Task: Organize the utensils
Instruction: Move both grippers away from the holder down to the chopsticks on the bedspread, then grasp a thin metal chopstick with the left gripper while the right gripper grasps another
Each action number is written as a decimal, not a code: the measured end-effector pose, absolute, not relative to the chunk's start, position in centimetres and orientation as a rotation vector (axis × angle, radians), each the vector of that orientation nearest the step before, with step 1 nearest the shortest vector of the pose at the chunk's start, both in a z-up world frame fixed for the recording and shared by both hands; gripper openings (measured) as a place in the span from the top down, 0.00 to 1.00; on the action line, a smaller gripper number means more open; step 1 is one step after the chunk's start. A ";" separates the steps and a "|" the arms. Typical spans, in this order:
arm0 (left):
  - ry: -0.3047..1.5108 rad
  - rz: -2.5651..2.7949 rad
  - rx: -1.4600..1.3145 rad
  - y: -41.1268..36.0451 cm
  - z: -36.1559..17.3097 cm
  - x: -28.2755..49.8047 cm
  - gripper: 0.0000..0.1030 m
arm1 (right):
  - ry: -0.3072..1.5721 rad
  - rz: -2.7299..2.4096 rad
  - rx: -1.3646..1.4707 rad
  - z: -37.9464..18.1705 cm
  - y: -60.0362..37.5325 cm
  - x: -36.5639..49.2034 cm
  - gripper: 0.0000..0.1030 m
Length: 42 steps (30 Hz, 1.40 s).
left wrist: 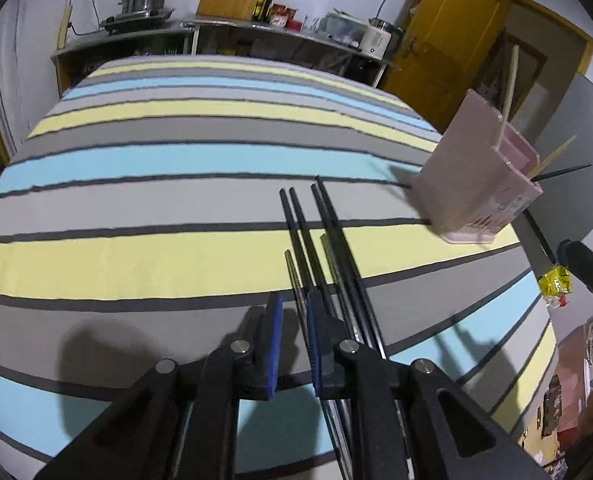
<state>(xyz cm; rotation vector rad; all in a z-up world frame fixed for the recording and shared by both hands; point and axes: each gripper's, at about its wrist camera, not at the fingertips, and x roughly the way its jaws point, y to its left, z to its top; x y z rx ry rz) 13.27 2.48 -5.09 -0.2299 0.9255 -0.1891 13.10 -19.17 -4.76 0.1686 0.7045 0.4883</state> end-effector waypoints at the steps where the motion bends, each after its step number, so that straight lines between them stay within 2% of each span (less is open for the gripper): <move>1: 0.931 -0.186 -0.229 2.4 -5.3 13.4 0.87 | 0.710 0.492 0.167 -4.9 -19.0 13.2 0.82; 14: 0.922 -0.149 -0.147 1.4 -5.8 13.8 0.85 | 0.755 0.517 0.165 -6.4 -17.7 14.6 0.82; 16: 0.925 -0.135 -0.135 1.5 -5.8 13.6 0.91 | 0.760 0.521 0.165 -6.5 -17.5 14.9 0.82; 18: 0.929 -0.127 -0.126 1.7 -5.7 13.7 0.92 | 0.765 0.527 0.161 -6.7 -17.2 15.0 0.82; 31: 0.925 0.004 -0.181 8.2 -5.8 13.2 0.93 | 0.848 0.624 0.079 -9.9 -10.6 17.3 0.82; 42: 0.908 -0.017 -0.219 9.0 -6.1 12.7 0.92 | 0.932 0.628 0.049 -12.9 -7.2 20.6 0.82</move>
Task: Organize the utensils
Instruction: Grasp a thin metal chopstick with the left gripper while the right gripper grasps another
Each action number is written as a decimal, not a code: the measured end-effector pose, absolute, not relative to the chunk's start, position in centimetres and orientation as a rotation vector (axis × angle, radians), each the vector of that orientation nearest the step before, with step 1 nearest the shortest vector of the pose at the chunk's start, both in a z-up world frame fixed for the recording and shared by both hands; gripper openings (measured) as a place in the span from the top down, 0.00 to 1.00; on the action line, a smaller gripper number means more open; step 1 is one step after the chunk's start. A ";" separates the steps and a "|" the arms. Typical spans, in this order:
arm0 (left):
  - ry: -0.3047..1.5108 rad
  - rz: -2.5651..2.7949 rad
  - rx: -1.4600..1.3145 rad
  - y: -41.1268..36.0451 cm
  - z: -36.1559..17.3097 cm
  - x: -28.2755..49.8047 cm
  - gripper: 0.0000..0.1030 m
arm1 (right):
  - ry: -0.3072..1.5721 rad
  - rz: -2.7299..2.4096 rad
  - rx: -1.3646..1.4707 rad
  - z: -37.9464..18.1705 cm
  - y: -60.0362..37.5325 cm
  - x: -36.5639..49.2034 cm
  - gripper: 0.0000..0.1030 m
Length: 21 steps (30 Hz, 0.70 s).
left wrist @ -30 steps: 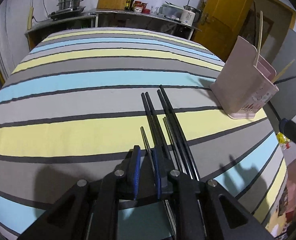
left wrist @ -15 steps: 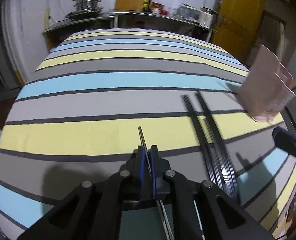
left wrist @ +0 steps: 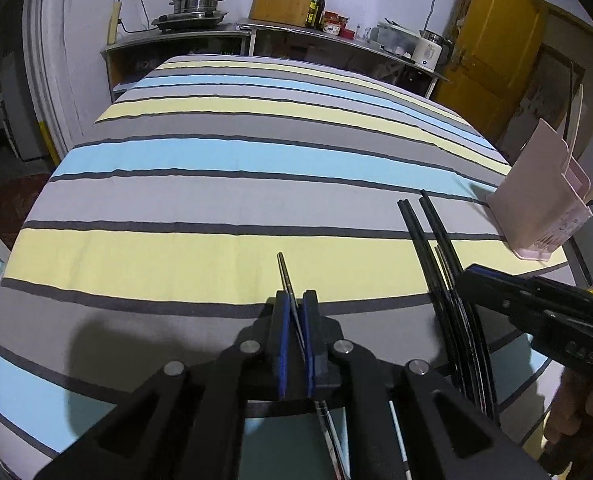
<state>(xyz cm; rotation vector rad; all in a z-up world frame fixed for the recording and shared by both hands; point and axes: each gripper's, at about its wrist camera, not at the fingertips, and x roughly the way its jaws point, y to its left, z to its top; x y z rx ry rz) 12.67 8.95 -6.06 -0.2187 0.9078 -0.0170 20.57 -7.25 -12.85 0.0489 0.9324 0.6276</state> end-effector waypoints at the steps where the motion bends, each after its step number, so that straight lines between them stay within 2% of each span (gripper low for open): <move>1: 0.907 -0.020 -0.222 9.0 -6.1 12.7 0.92 | 0.940 0.626 0.055 -13.1 -7.2 20.9 0.82; 8: 0.904 -0.028 -0.231 9.2 -6.0 12.5 0.92 | 0.963 0.617 0.054 -13.9 -6.8 21.9 0.88; 21: 0.955 -0.033 -0.213 9.2 -5.8 13.6 0.92 | 0.999 0.524 -0.018 -13.5 -6.2 22.2 0.88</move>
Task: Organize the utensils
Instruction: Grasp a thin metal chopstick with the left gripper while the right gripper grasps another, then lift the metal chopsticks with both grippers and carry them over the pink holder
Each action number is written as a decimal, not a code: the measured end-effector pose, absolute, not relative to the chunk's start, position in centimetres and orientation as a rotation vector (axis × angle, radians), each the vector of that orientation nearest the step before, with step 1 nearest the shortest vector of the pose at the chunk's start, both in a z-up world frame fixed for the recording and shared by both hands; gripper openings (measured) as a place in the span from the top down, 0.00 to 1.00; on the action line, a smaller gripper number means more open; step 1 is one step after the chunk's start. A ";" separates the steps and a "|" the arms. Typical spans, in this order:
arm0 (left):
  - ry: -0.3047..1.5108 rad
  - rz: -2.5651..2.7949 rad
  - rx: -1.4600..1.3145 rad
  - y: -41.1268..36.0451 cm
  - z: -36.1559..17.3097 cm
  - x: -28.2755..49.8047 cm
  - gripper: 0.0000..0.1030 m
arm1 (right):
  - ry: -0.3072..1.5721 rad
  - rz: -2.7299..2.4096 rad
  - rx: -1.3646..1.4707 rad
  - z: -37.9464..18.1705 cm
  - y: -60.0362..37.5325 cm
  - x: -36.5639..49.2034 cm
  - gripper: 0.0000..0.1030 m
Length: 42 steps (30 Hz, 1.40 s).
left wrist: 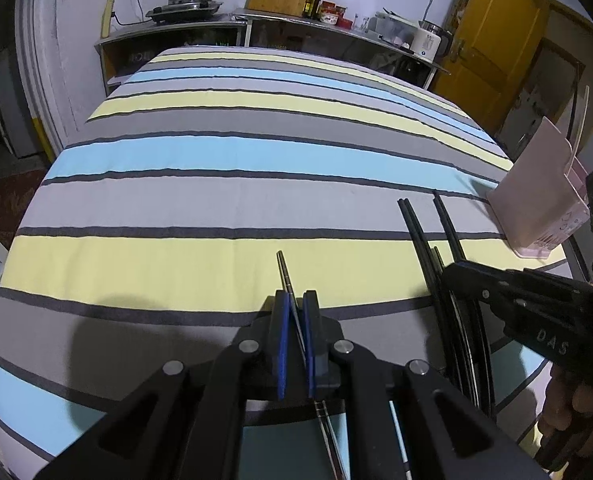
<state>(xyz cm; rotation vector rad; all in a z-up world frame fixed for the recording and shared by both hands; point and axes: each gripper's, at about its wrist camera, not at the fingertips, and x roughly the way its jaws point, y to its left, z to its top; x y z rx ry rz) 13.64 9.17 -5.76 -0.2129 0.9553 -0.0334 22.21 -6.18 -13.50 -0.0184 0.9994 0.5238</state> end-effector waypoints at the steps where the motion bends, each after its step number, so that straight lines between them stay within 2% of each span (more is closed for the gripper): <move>1: 0.954 -0.035 -0.216 9.2 -5.8 13.6 0.91 | 1.000 0.522 -0.024 -13.5 -6.2 22.0 0.88; 15: 0.961 -0.035 -0.176 8.8 -5.8 13.8 0.92 | 0.990 0.449 -0.178 -13.8 -4.4 20.9 0.90; 25: 0.979 -0.049 -0.158 8.6 -5.2 14.6 0.95 | 0.996 0.492 -0.071 -13.3 -5.7 21.6 0.94; 42: 0.805 -0.136 -0.201 9.4 3.8 12.4 0.95 | 0.805 0.542 0.074 -4.7 -10.3 19.8 0.95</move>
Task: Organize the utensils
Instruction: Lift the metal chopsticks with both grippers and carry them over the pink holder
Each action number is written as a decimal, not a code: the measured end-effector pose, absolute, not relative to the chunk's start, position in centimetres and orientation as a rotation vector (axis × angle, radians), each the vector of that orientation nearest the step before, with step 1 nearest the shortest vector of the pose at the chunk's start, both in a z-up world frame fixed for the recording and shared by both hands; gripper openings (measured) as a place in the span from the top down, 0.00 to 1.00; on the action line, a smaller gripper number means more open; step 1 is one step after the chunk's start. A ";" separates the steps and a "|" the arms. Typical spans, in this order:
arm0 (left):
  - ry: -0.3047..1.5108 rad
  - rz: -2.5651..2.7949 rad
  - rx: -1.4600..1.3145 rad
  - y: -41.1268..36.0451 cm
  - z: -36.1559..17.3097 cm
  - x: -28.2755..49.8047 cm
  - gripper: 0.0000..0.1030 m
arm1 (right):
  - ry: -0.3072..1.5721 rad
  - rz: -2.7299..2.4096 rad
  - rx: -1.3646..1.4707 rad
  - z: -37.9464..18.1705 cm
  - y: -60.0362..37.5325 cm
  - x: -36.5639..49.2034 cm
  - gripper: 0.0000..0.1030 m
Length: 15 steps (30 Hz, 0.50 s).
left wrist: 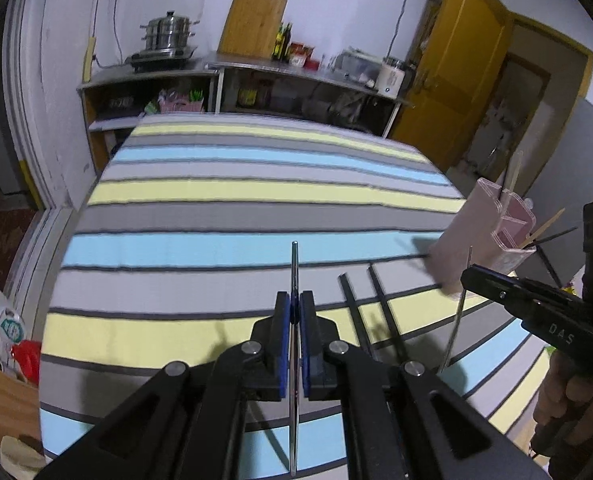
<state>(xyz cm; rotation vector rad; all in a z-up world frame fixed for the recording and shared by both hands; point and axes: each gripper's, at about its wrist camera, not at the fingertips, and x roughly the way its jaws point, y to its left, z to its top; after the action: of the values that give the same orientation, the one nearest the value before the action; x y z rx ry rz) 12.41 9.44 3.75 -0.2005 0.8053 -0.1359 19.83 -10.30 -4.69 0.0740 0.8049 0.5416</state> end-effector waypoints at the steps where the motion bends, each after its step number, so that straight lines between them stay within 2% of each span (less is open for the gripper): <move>1: 0.793 -0.143 -0.201 9.4 4.4 12.2 0.95 | 0.792 0.544 0.078 -4.2 -10.5 19.5 0.95; 15: 0.696 -0.206 -0.197 8.4 9.0 11.2 0.95 | 0.661 0.553 0.109 0.6 -12.6 16.9 0.96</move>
<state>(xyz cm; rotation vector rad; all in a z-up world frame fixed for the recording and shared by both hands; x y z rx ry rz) 11.15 8.42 8.97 -0.1968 0.6963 -0.2064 16.88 -12.64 0.61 0.1093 0.6607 0.5529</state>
